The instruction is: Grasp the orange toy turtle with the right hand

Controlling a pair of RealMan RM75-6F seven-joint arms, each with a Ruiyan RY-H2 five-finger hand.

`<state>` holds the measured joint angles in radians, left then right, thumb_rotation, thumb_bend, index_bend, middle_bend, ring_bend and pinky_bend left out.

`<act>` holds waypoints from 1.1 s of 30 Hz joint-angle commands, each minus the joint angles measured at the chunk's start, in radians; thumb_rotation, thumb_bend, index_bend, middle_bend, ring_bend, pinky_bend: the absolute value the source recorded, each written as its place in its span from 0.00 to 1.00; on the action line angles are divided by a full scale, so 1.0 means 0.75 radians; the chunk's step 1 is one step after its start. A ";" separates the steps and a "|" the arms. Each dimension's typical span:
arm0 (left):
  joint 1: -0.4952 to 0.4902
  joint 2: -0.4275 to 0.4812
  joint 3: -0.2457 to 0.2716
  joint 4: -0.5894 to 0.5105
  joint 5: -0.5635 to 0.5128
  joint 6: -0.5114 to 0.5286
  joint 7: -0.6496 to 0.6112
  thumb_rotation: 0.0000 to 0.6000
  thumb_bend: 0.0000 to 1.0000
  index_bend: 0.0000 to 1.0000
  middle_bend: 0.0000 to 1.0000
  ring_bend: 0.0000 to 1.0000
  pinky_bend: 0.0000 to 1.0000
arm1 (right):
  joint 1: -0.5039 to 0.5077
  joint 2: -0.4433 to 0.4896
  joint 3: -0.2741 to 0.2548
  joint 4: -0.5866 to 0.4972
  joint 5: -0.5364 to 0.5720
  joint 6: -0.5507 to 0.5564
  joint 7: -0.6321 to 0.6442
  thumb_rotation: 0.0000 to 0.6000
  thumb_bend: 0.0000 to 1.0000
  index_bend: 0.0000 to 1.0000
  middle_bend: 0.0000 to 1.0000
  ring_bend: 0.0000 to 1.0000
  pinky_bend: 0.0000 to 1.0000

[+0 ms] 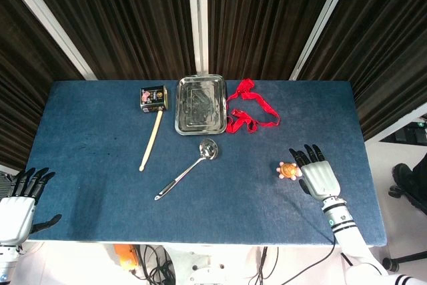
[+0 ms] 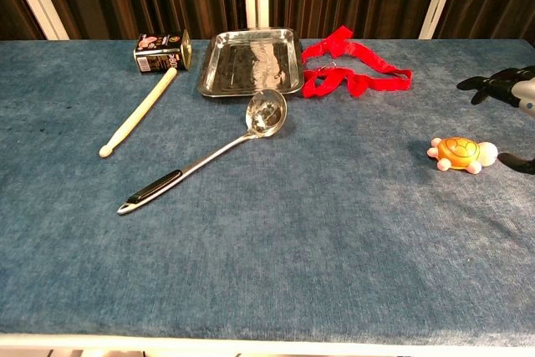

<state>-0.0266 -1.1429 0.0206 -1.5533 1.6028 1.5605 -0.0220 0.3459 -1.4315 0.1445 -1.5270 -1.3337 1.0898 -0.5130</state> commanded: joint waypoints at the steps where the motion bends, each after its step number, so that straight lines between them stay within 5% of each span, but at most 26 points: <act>1: -0.001 -0.002 0.000 0.007 -0.003 -0.004 -0.007 1.00 0.08 0.14 0.09 0.00 0.02 | 0.017 -0.027 0.001 0.023 0.017 -0.005 -0.011 1.00 0.31 0.07 0.20 0.00 0.00; 17: -0.001 -0.007 -0.001 0.030 -0.013 -0.013 -0.030 1.00 0.08 0.14 0.09 0.00 0.02 | 0.082 -0.126 -0.030 0.134 0.080 -0.024 -0.036 1.00 0.34 0.29 0.36 0.00 0.00; 20: 0.000 -0.008 -0.001 0.034 -0.016 -0.013 -0.034 1.00 0.08 0.14 0.09 0.00 0.02 | 0.088 -0.155 -0.033 0.170 0.073 -0.005 -0.033 1.00 0.35 0.42 0.46 0.05 0.00; 27: 0.001 -0.009 -0.002 0.043 -0.020 -0.014 -0.045 1.00 0.08 0.14 0.09 0.00 0.02 | 0.093 -0.263 -0.066 0.354 -0.078 0.130 0.051 1.00 0.42 0.92 0.82 0.31 0.00; 33: -0.001 -0.009 -0.002 0.048 -0.021 -0.018 -0.052 1.00 0.08 0.14 0.09 0.00 0.02 | 0.091 -0.306 -0.088 0.471 -0.135 0.169 0.132 1.00 0.47 1.00 0.94 0.43 0.00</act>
<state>-0.0272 -1.1499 0.0189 -1.5170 1.5869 1.5466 -0.0613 0.4145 -1.6535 0.0841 -1.1830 -1.4265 1.2092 -0.4216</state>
